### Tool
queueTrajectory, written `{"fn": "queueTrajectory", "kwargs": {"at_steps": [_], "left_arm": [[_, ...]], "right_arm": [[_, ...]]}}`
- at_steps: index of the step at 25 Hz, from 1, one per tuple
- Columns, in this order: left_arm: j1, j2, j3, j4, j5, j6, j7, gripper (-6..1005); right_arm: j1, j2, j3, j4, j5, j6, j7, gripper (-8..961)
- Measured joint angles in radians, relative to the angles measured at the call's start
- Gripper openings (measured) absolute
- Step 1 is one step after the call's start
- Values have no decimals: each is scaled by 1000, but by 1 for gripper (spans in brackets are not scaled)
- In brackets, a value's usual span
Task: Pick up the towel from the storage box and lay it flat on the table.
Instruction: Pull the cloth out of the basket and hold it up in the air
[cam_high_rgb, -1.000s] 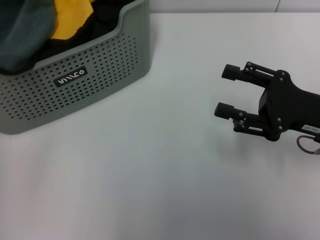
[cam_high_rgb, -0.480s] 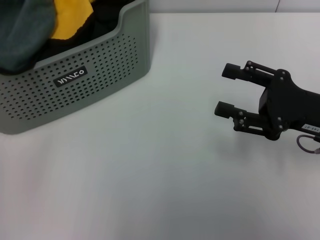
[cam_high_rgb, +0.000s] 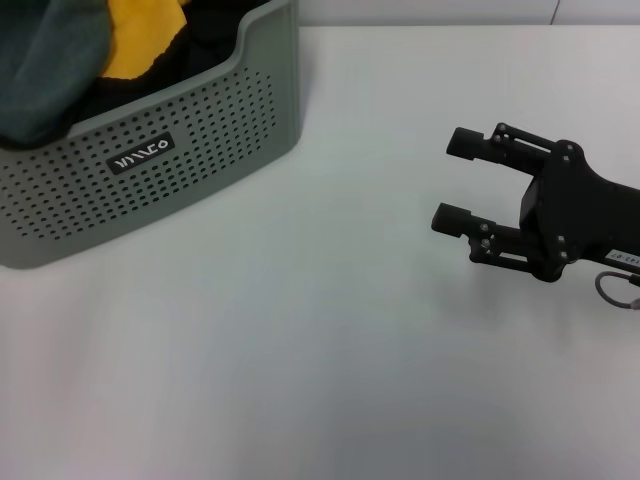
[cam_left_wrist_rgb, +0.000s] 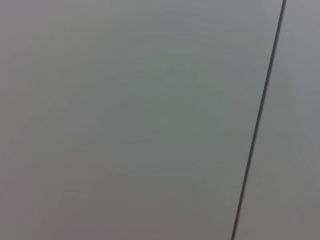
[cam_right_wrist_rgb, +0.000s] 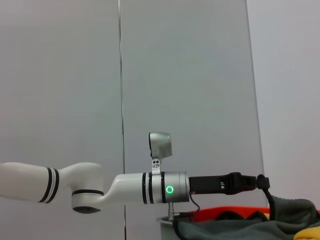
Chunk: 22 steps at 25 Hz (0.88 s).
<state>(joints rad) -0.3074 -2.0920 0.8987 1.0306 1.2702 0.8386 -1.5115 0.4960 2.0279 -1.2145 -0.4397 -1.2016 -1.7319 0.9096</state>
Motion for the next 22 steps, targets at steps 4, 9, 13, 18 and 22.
{"fn": "queueTrajectory", "kwargs": {"at_steps": [4,9,13,18,22], "left_arm": [[-1,1,-3,-4,-37,52,2,13],[-10,15,-6,-11,-223,309,14,13],[-27,39,-6,-42,-395,643,-7,13],[-64,74,-2,-53,-428,912,-125,13],[-97,85,1,-48,-437,1070,-186,13]], "right_arm": [[-1,-1,2,1,0,0,0,672],[1,-2,4,1,1,-3,0,669],[2,-1,4,1,14,-2,-5,667],[6,0,3,1,59,-9,-16,664],[14,-1,-1,-10,79,-44,-17,661]]}}
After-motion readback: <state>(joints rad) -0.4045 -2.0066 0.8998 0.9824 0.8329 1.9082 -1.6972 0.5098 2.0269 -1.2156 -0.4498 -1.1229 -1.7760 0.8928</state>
